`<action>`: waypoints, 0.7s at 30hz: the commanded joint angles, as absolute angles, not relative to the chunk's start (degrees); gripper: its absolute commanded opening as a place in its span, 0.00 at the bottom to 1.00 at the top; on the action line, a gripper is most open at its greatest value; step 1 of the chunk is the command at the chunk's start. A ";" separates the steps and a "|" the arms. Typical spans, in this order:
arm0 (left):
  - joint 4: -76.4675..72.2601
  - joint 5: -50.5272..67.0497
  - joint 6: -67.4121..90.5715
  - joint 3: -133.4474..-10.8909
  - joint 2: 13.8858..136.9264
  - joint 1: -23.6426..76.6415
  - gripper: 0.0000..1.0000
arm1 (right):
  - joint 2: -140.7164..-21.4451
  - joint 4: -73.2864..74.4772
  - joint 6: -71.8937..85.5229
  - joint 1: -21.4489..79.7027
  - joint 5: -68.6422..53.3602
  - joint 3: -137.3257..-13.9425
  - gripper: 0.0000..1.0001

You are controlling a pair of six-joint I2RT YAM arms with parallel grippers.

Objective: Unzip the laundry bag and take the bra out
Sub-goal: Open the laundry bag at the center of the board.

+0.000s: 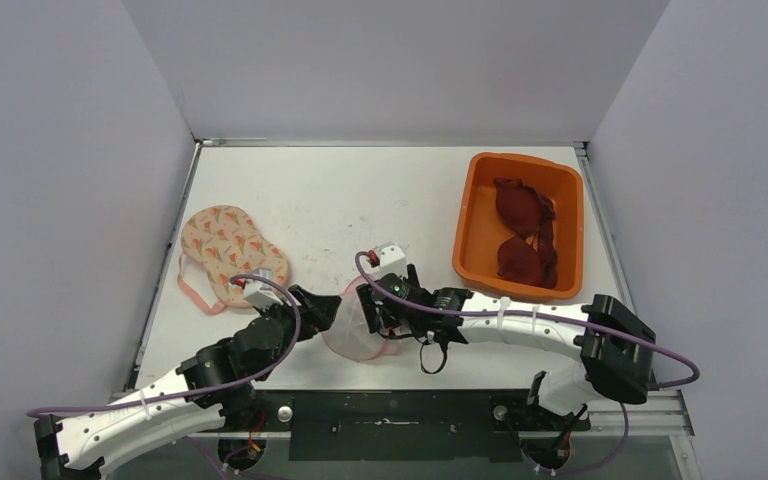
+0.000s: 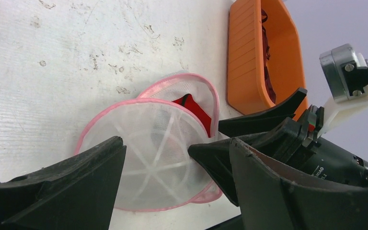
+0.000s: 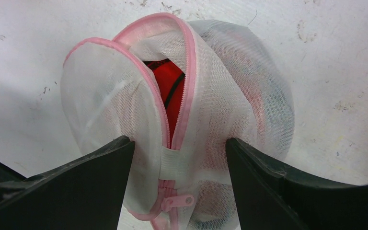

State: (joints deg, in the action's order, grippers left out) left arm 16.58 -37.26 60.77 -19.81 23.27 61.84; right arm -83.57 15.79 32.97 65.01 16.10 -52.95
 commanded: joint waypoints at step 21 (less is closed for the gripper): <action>23.90 -42.06 60.17 -21.88 15.88 61.86 0.78 | -76.63 11.14 28.45 60.84 -0.11 -59.08 0.05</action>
State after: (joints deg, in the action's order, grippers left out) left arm 21.45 -38.83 61.21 -19.33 18.04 61.82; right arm -83.48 20.27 29.06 66.15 15.62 -57.04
